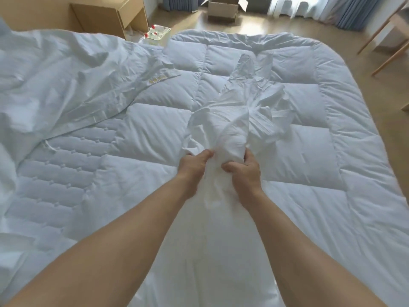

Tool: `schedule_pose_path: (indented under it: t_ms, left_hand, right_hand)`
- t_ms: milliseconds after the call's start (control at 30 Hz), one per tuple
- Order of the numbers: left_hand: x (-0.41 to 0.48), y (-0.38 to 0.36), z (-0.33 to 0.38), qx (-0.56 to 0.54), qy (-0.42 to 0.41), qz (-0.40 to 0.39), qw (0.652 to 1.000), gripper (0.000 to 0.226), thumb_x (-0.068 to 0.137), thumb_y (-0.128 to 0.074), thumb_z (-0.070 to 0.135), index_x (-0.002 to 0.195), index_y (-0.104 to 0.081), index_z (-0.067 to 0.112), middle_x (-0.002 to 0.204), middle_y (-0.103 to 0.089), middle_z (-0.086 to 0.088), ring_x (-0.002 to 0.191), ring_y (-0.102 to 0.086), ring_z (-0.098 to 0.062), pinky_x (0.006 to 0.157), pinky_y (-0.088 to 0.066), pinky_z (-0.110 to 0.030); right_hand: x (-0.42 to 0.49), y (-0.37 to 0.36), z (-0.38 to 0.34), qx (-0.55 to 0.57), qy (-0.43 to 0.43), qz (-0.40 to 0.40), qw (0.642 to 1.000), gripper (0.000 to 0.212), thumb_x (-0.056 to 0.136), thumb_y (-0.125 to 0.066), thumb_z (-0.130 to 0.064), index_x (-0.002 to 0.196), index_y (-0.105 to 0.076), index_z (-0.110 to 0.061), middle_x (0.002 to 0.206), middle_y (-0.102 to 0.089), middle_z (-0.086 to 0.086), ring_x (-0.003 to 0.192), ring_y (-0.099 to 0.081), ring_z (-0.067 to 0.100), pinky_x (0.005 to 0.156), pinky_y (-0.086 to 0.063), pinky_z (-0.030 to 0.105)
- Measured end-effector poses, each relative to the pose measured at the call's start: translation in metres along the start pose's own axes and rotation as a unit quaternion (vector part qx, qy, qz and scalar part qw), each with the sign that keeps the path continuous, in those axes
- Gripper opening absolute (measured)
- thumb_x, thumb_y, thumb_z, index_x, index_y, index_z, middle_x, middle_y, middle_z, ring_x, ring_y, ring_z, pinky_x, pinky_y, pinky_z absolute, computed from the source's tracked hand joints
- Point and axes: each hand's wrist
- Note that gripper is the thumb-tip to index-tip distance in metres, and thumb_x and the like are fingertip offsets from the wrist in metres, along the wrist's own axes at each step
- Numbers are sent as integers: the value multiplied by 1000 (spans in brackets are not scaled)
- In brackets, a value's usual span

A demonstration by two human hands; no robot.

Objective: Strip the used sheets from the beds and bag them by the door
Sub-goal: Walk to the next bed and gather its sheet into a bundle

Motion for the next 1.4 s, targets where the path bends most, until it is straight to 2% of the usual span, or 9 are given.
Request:
schedule_pose_path:
  t_ms: [200, 333, 500, 633, 967, 1067, 1167, 1267, 1400]
  left_hand:
    - [-91, 6, 5, 27, -38, 7, 999, 41, 76, -74, 24, 112, -67, 7, 105, -73, -16, 97, -70, -34, 91, -55, -51]
    - [-152, 5, -10, 50, -32, 39, 997, 35, 81, -67, 43, 102, -63, 16, 99, -72, -6, 91, -69, -25, 87, -56, -44]
    - [-228, 19, -47, 101, -69, 40, 992, 48, 84, -41, 65, 91, -59, 21, 103, -68, -5, 97, -63, -24, 96, -50, -46]
    - [-276, 45, -100, 140, -96, 20, 985, 88, 75, -16, 72, 132, -54, 18, 135, -58, -6, 126, -52, -26, 110, -37, -48]
    - [-308, 120, -250, 415, -6, 3, 910, 26, 87, -60, 37, 100, -46, 19, 101, -56, 0, 83, -54, -16, 70, -45, -35]
    - [-303, 128, -254, 564, -207, 75, 796, 74, 76, -66, 48, 131, -25, 22, 136, -32, -2, 130, -34, -25, 101, -39, -41]
    - [-291, 120, -241, 667, -330, -31, 668, 118, 73, -65, 45, 150, 24, 38, 160, 26, -3, 146, 28, -32, 115, -5, -62]
    - [-268, 109, -236, 741, -299, -161, 580, 114, 76, -58, 49, 141, 35, 49, 148, 51, 1, 136, 47, -32, 111, 1, -68]
    - [-250, 113, -267, 764, -134, -274, 568, 107, 79, -54, 54, 141, 33, 52, 140, 56, 9, 141, 40, -30, 113, 7, -68]
  right_hand:
    - [-63, 27, -41, -1, 1, 8, 1000, 51, 72, -65, -58, 79, -68, -8, 72, -64, -4, 73, -63, 18, 81, -55, 50]
    - [-119, 40, -46, -54, 28, 36, 997, 43, 76, -57, -68, 49, -58, -35, 50, -53, -18, 60, -55, 11, 68, -49, 42]
    - [-203, 58, -25, -126, 57, 71, 988, 38, 78, -54, -67, 54, -55, -38, 52, -53, -20, 54, -51, 5, 61, -41, 31]
    - [-277, 66, 13, -166, 69, 88, 980, 44, 80, -57, -63, 55, -49, -27, 50, -49, -14, 50, -48, 6, 55, -38, 30]
    - [-394, 94, 139, -381, -145, 27, 913, 50, 79, -59, -67, 108, -57, -26, 94, -60, -11, 84, -58, 14, 78, -51, 36]
    - [-393, 96, 140, -452, -53, 118, 883, 79, 72, -66, -65, 133, -36, -25, 131, -44, -2, 115, -47, 23, 94, -44, 41]
    - [-374, 98, 133, -532, 121, 63, 835, 112, 73, -68, -51, 156, 7, -37, 164, 8, -2, 150, 5, 24, 116, -12, 54]
    - [-348, 103, 142, -563, 79, -60, 821, 108, 75, -55, -55, 143, 28, -54, 154, 40, -13, 141, 40, 18, 111, 14, 62]
    - [-344, 112, 196, -562, -77, -175, 805, 87, 84, -36, -69, 133, 36, -59, 151, 43, -17, 143, 36, 19, 114, 1, 67]
Point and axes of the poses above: each hand's wrist, its own x-axis towards the middle knuckle, its own y-axis out of the back of the hand, z = x × y
